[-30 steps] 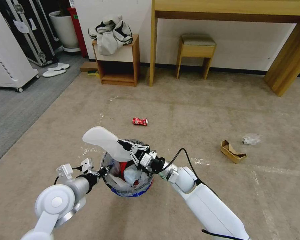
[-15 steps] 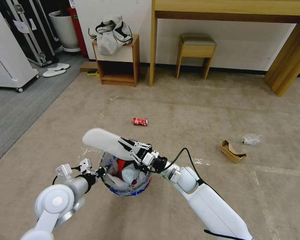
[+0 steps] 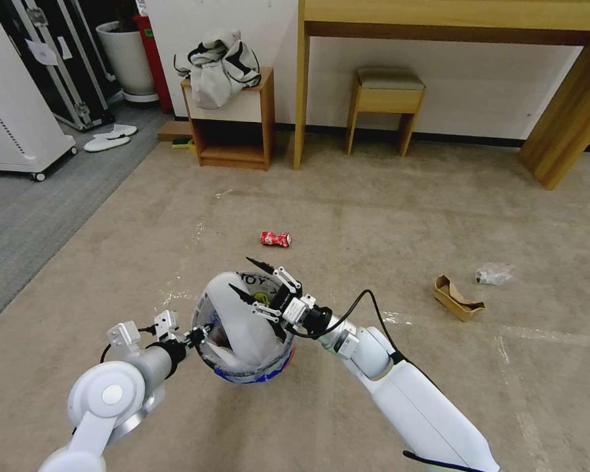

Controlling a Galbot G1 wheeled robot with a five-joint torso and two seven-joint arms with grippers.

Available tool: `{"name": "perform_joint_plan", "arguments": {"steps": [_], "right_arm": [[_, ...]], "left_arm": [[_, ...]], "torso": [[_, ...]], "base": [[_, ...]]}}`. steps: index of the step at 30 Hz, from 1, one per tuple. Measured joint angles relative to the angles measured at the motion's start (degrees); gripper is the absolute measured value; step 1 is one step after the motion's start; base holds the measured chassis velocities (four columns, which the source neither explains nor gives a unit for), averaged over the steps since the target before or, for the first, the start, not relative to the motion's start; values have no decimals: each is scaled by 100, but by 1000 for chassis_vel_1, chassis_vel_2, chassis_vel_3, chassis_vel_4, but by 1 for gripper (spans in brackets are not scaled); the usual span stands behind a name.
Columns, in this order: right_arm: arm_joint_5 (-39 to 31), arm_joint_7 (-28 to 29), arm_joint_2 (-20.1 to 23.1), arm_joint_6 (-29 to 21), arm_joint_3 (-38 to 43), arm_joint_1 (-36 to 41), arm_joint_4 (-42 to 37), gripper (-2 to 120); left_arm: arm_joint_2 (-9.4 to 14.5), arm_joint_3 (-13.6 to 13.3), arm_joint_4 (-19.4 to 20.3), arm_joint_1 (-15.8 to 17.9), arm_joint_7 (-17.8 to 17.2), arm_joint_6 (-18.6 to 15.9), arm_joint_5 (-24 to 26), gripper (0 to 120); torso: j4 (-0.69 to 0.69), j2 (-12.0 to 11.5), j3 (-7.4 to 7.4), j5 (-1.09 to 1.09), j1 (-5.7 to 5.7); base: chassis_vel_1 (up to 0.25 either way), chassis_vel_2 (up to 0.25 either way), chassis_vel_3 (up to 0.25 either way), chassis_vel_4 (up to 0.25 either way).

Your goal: Pick up the trash bin and place the garbage on the floor into it.

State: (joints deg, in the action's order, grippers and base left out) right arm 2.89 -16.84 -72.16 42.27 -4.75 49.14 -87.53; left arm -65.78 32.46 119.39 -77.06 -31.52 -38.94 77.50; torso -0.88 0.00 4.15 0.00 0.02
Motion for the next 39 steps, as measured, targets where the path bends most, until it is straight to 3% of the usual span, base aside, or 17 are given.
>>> {"name": "perform_joint_plan", "arguments": {"steps": [11,15,29,39], "right_arm": [[-198,40,8,-73,52,-55,-15,70],[-390,122,107,-200,107,-98,-119,76],[-647,395,284,-419,431,-84,-175,84],[-913,646,301,-704,622,298,-171,90]], "left_arm": [[7,80,-89,55,21,29,-92,0],[17,153,-114,55,21,62,-209,0],[-9,632,-191,-122,189,263,-1281,0],[-54,1035,-76,-360,360,287,-1597,0]], "torso": [[0,0,0,0,0],[0,0,0,0,0],[0,0,0,1,0],[0,0,0,0,0]], "base": [[0,0,0,0],[0,0,0,0],[0,0,0,0],[0,0,0,0]]}}
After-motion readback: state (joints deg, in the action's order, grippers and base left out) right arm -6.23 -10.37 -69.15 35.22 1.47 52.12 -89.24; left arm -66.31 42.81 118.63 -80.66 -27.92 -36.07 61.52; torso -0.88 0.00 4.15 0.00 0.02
